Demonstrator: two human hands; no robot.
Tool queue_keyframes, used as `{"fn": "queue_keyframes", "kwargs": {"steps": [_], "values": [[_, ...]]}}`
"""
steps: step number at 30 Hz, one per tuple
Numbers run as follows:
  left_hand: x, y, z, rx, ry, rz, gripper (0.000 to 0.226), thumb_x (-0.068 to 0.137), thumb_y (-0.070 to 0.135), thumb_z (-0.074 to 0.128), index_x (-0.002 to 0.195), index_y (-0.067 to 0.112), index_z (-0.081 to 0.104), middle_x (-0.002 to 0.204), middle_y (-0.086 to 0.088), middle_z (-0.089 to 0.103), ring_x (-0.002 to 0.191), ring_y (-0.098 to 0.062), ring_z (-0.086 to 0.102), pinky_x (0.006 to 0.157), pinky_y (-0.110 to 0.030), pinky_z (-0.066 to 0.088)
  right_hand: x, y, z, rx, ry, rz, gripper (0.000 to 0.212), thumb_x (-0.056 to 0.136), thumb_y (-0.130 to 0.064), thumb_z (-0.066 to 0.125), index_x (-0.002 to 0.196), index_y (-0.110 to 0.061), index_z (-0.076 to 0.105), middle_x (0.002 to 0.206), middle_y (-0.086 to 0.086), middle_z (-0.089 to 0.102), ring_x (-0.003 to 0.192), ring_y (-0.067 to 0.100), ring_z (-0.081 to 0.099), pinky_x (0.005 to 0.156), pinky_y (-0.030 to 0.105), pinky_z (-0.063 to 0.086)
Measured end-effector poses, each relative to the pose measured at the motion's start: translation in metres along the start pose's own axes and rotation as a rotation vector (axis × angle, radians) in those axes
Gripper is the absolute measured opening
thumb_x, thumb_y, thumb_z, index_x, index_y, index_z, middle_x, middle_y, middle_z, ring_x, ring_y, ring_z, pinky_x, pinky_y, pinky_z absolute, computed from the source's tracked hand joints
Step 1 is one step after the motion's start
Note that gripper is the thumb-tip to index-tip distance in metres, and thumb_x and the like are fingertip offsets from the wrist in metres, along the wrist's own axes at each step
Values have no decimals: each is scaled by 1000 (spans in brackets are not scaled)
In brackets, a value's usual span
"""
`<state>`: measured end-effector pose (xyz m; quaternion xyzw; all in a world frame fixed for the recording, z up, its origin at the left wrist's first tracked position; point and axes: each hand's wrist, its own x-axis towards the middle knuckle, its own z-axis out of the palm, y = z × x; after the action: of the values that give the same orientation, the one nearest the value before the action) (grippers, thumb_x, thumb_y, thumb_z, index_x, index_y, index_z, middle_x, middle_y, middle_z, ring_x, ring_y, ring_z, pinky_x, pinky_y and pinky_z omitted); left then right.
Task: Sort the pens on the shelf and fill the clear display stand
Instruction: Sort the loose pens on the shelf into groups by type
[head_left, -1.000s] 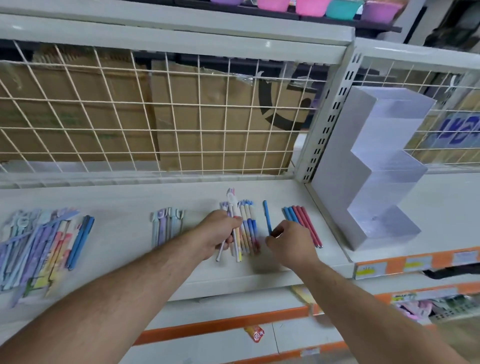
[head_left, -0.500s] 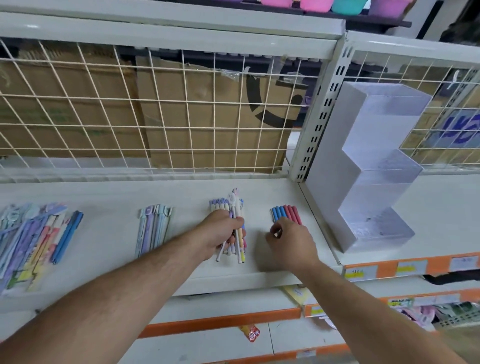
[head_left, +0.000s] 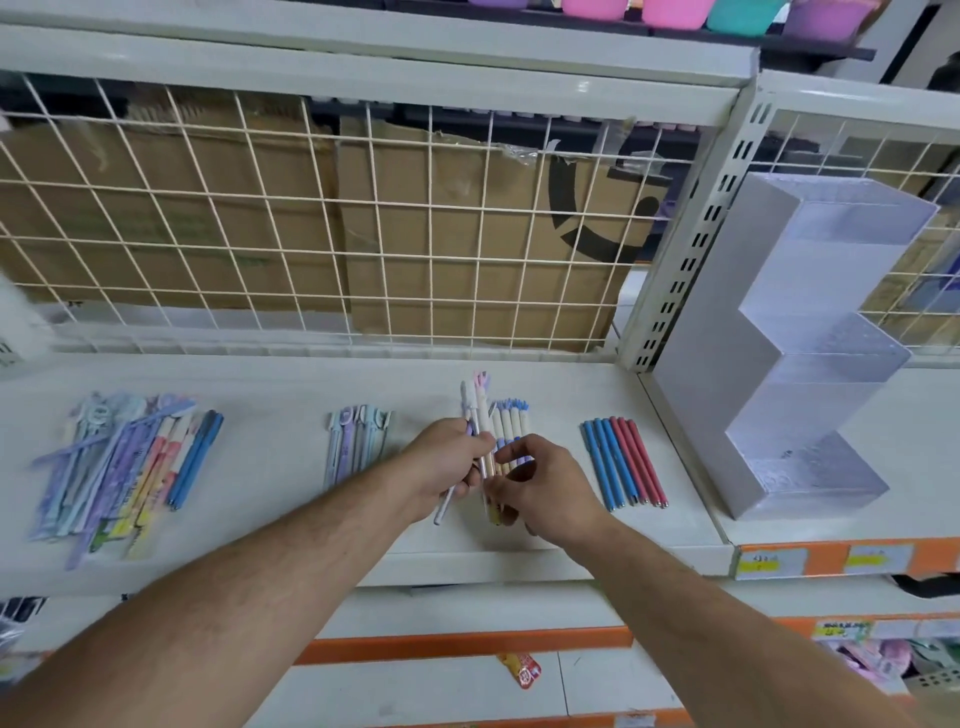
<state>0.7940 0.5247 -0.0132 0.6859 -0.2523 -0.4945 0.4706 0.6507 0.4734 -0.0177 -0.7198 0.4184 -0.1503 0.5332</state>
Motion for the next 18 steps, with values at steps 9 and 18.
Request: {"fn": "queue_keyframes", "kwargs": {"steps": [9,18], "values": [[5,-12,-43,-17,126,-10,12,98,9,50,86,7,52,77,-12,51,49,-15,41,40,-21,25,13,-9,35,-201,133,-20,13,90,-17,68,102,-19,63,73,2,70,53,10,65,52,26,53],[4,-14,-72,-52,89,-20,8,97,7,53,90,4,55,72,-9,54,47,-13,40,40,-19,23,31,-20,56,-612,212,0,15,93,-24,58,102,-13,62,76,-3,57,74,21,57,60,27,41]]}}
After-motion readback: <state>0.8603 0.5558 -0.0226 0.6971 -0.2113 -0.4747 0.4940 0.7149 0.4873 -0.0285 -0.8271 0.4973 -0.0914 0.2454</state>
